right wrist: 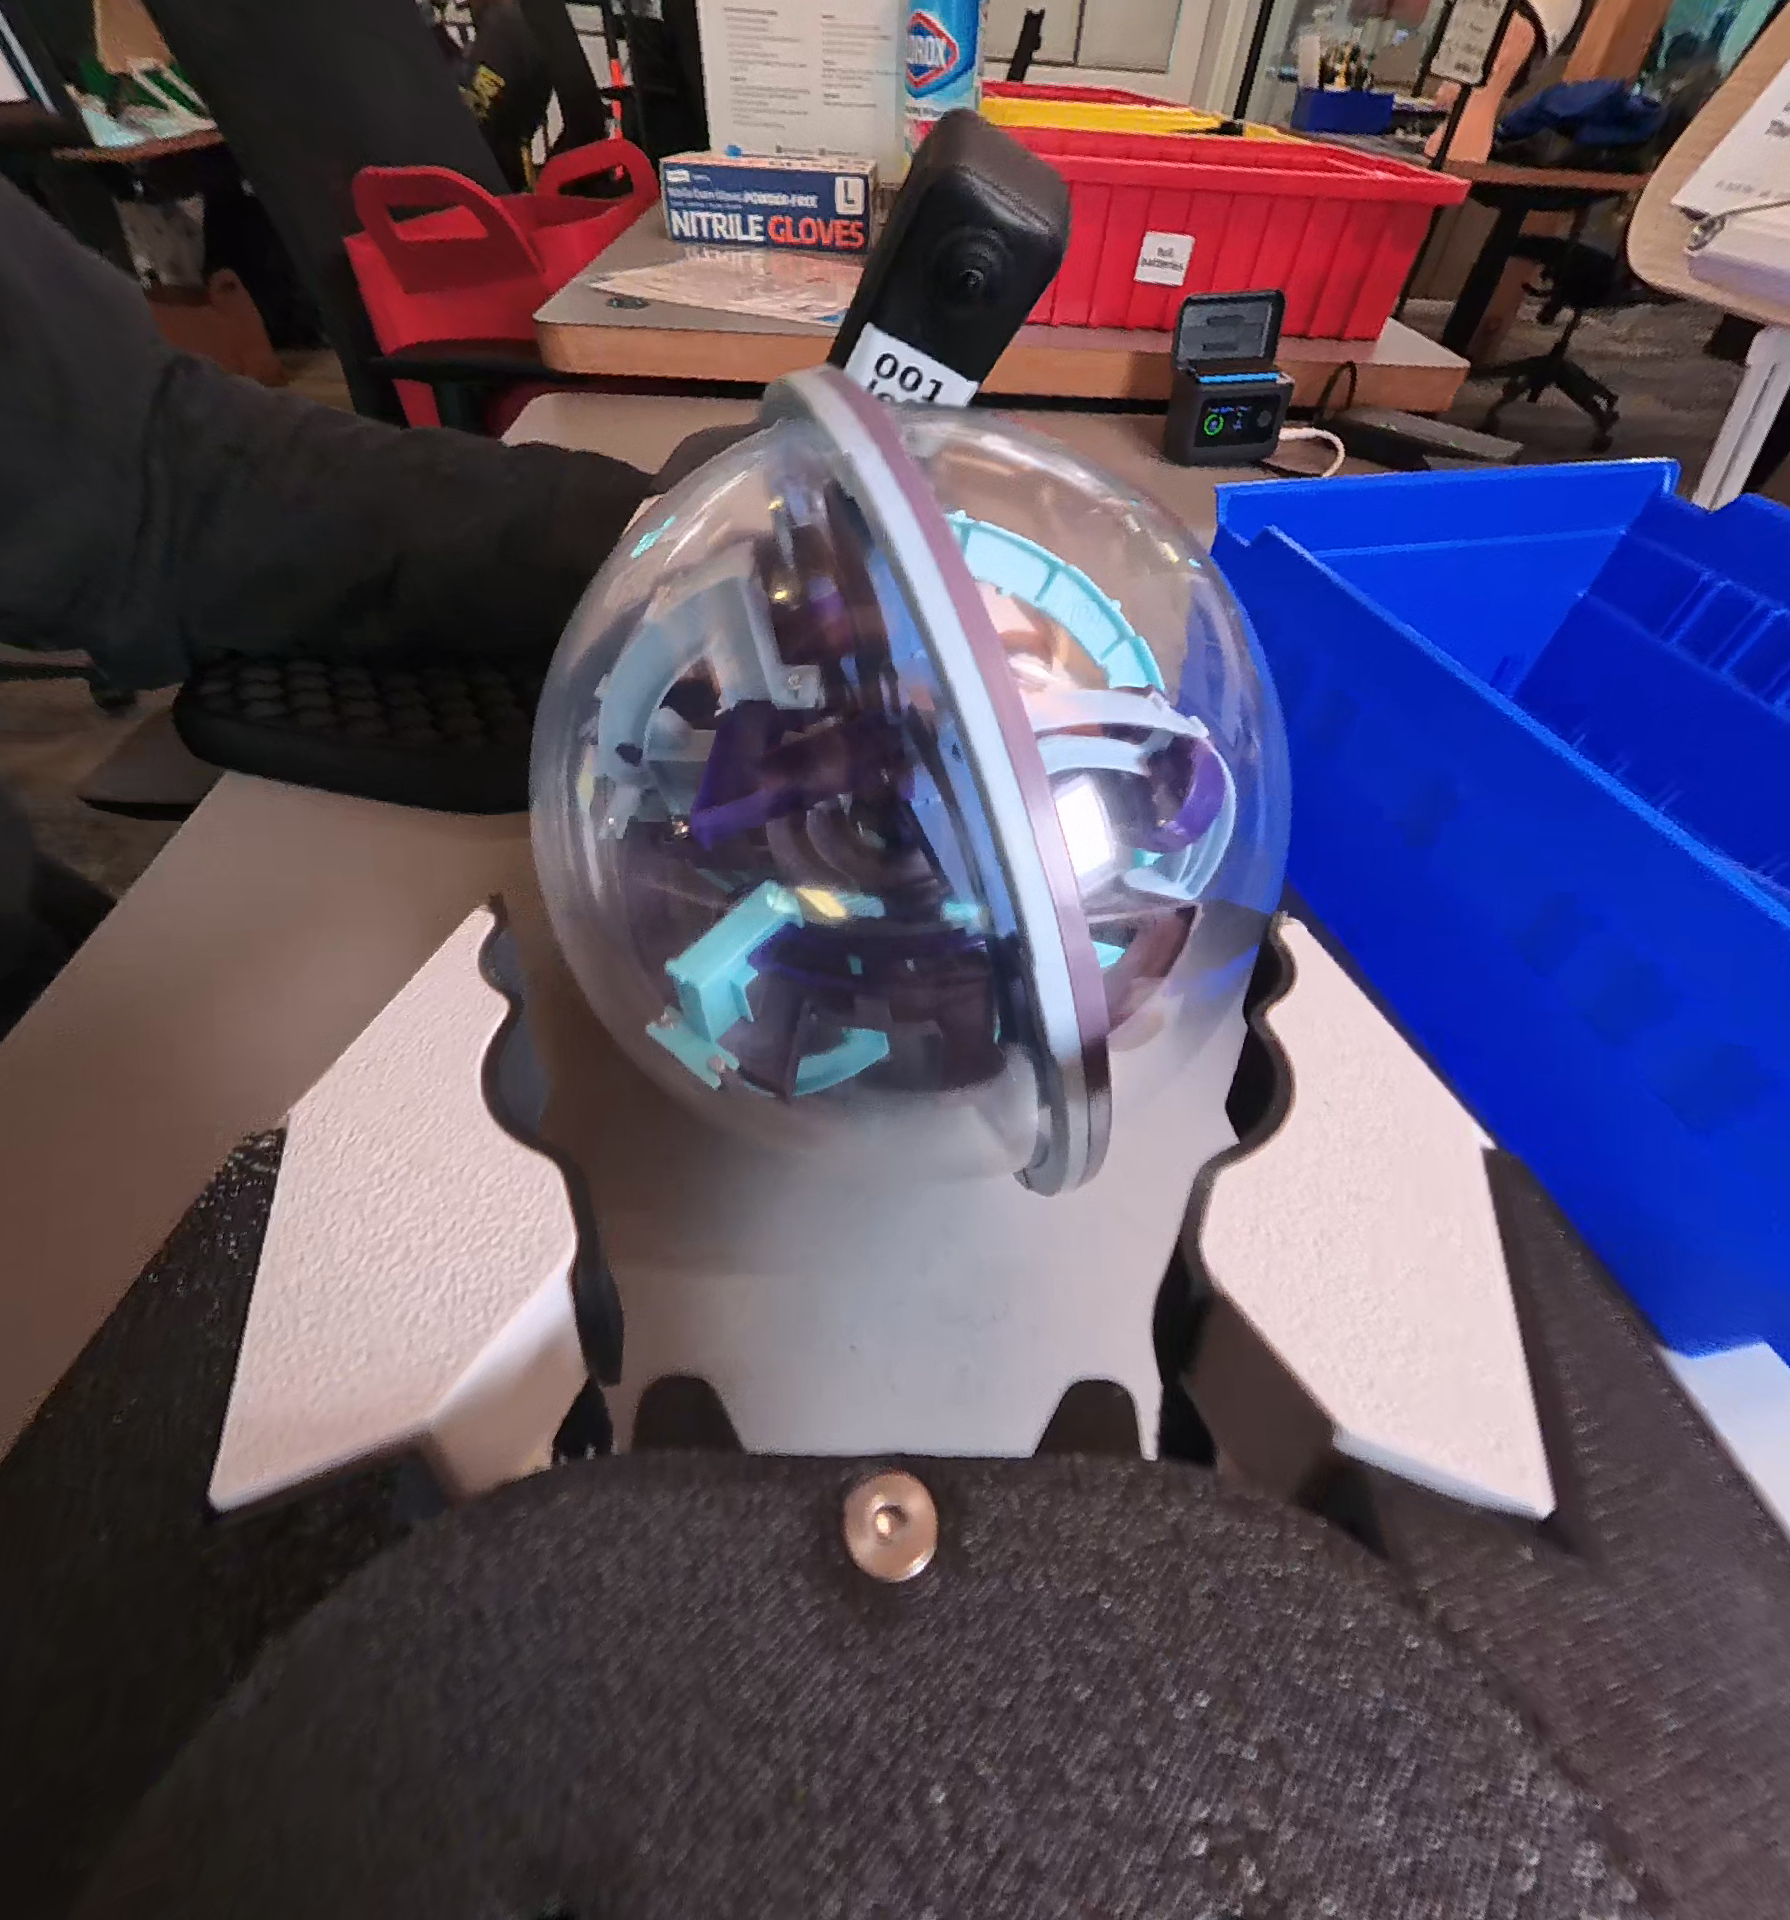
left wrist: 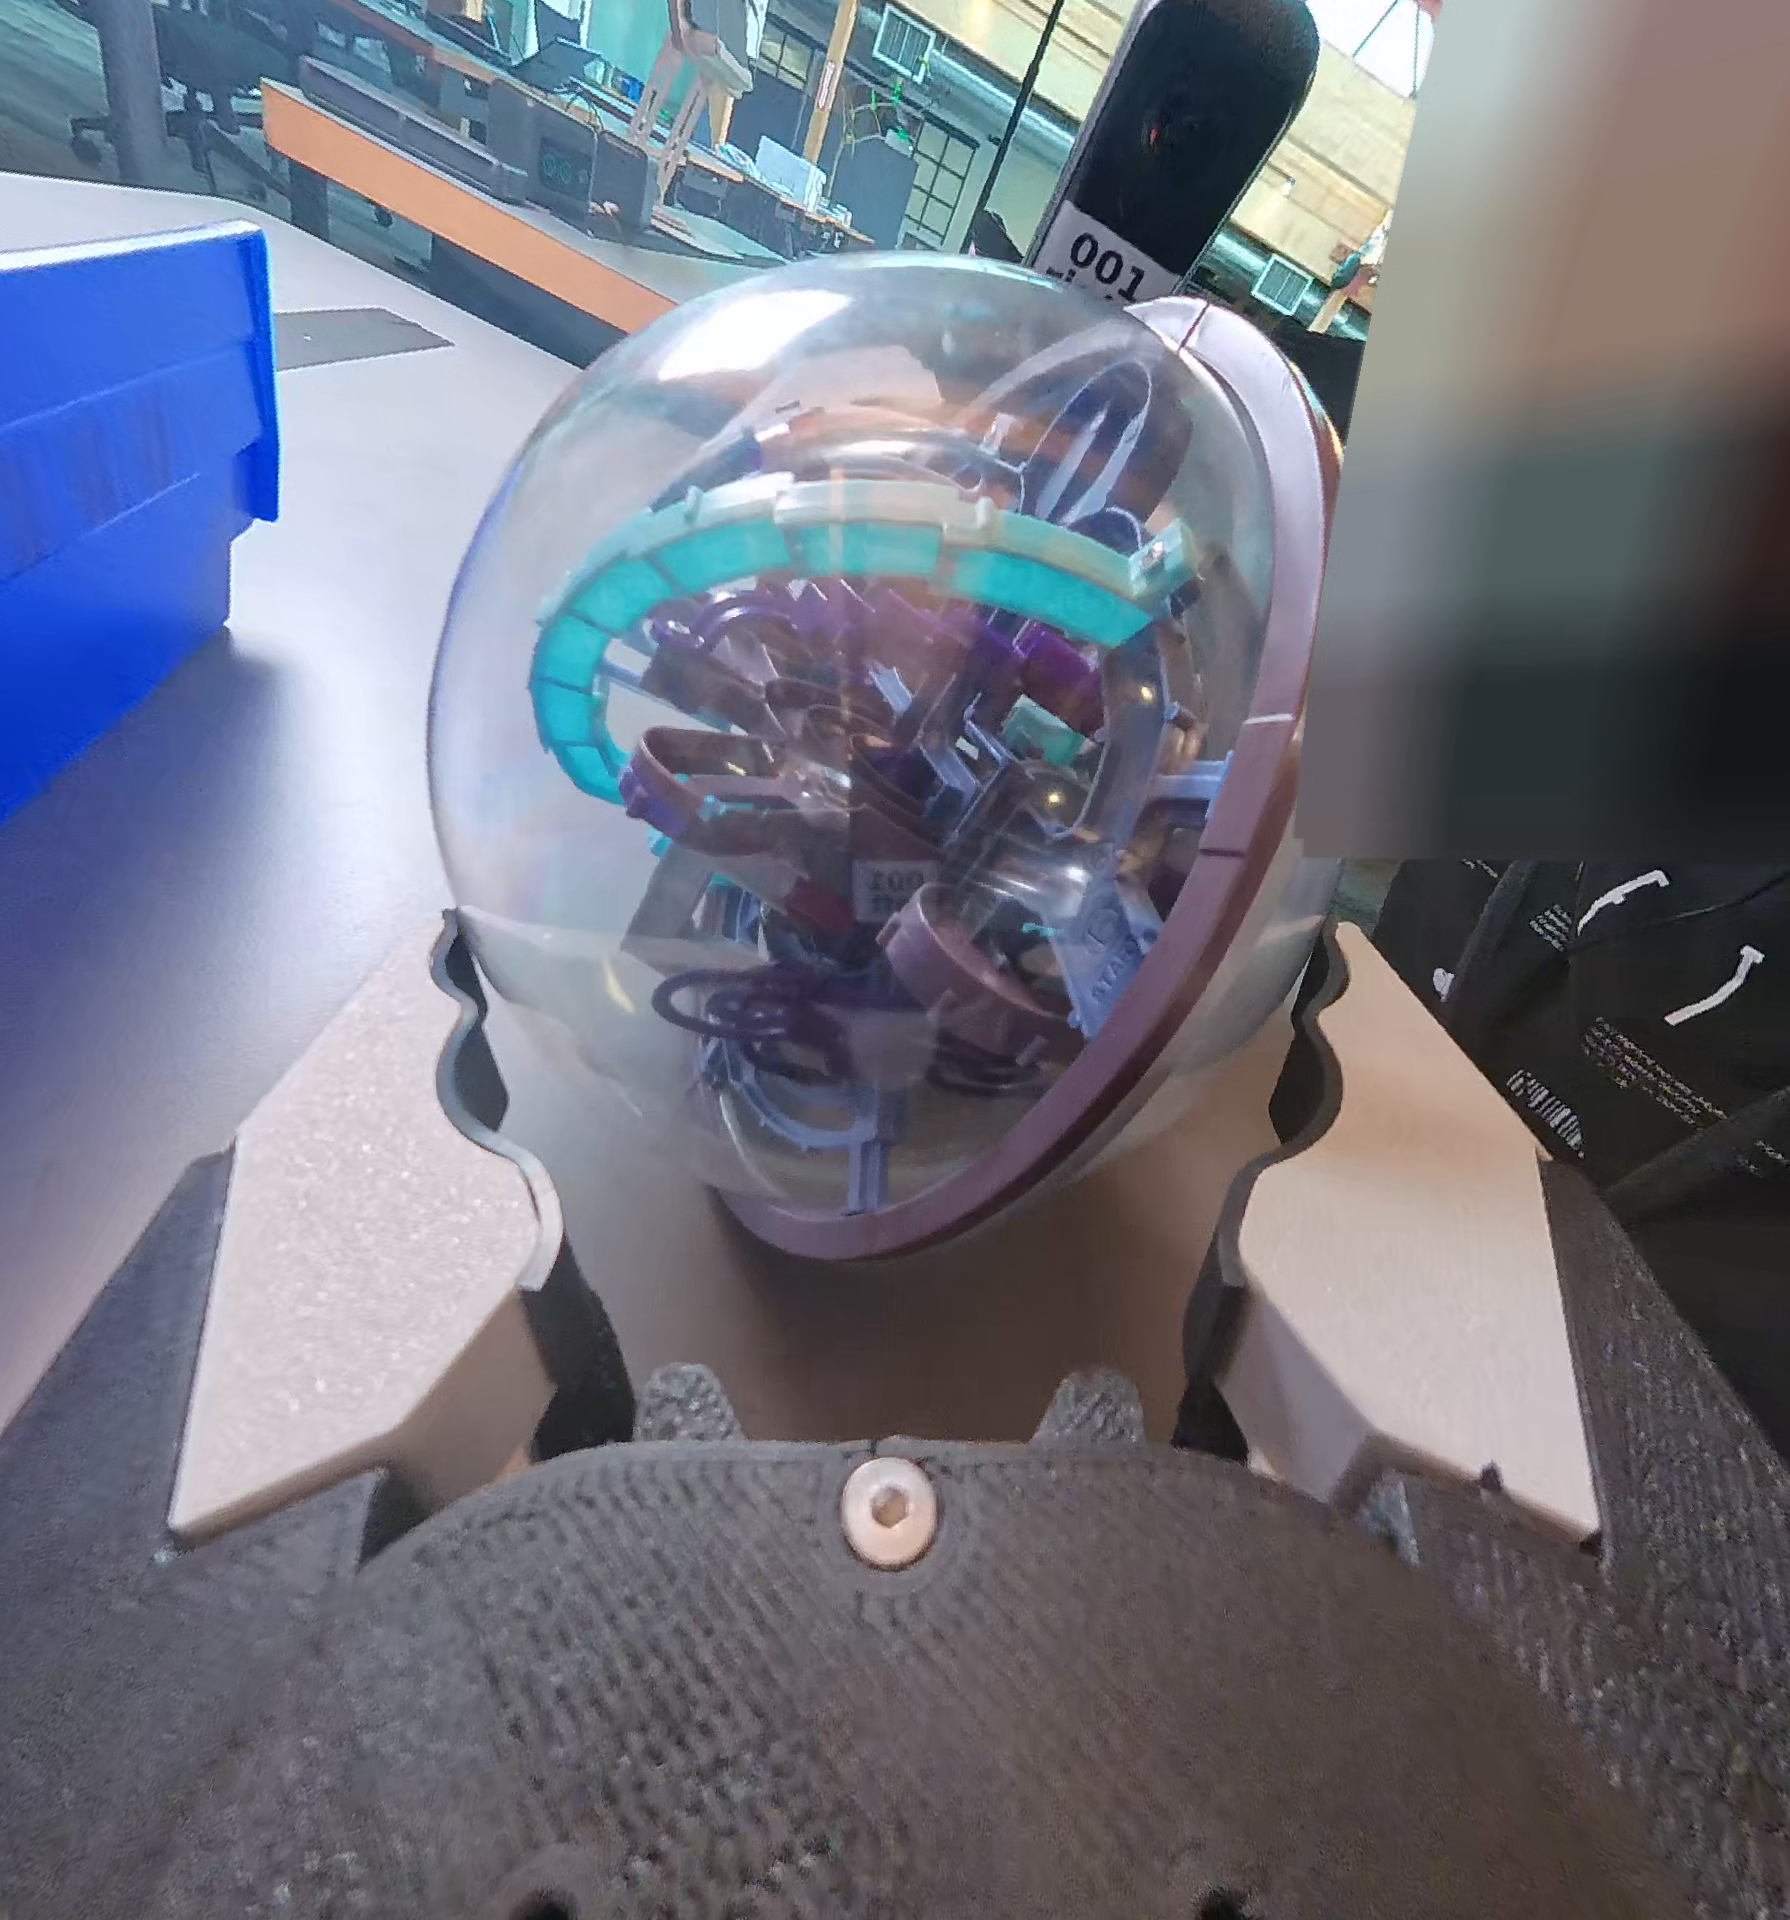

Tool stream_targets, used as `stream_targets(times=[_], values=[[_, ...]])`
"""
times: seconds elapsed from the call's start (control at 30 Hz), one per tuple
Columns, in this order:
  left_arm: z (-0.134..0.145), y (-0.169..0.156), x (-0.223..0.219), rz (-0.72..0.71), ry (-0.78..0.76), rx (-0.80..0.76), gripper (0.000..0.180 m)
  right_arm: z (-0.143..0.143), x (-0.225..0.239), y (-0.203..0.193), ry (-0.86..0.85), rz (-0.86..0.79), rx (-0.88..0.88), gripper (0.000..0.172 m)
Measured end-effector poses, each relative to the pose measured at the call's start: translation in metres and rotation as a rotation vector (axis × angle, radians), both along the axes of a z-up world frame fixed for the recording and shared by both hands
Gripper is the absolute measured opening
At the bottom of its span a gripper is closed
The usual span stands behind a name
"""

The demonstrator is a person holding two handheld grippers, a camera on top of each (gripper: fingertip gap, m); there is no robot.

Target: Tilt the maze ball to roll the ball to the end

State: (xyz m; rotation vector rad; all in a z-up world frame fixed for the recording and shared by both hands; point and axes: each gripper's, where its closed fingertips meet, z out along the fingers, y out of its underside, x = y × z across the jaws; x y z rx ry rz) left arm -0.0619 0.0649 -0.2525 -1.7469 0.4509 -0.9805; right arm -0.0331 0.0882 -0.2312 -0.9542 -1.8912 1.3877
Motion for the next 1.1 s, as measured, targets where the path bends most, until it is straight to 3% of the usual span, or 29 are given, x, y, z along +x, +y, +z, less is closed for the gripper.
stream_targets(times=[0.3, 0.4, 0.57, 0.7, 1.1], values=[[-0.007, 0.0, -0.004, 0.013, 0.047, -0.027, 0.148, -0.027, -0.006, 0.009, 0.003, -0.037, 0.122, 0.132], [-0.015, -0.004, -0.012, 0.04, 0.14, -0.05, 0.149, -0.028, -0.008, 0.01, 0.006, -0.05, 0.131, 0.127], [0.024, -0.002, -0.022, 0.158, 0.183, 0.106, 0.151, -0.033, -0.01, 0.008, -0.009, -0.046, 0.133, 0.126], [0.018, 0.005, -0.009, 0.169, 0.336, 0.124, 0.154, -0.029, -0.012, 0.004, -0.007, -0.045, 0.108, 0.124], [0.015, -0.002, -0.018, 0.116, 0.171, 0.132, 0.151, -0.032, -0.009, 0.006, 0.006, -0.021, 0.095, 0.131]])
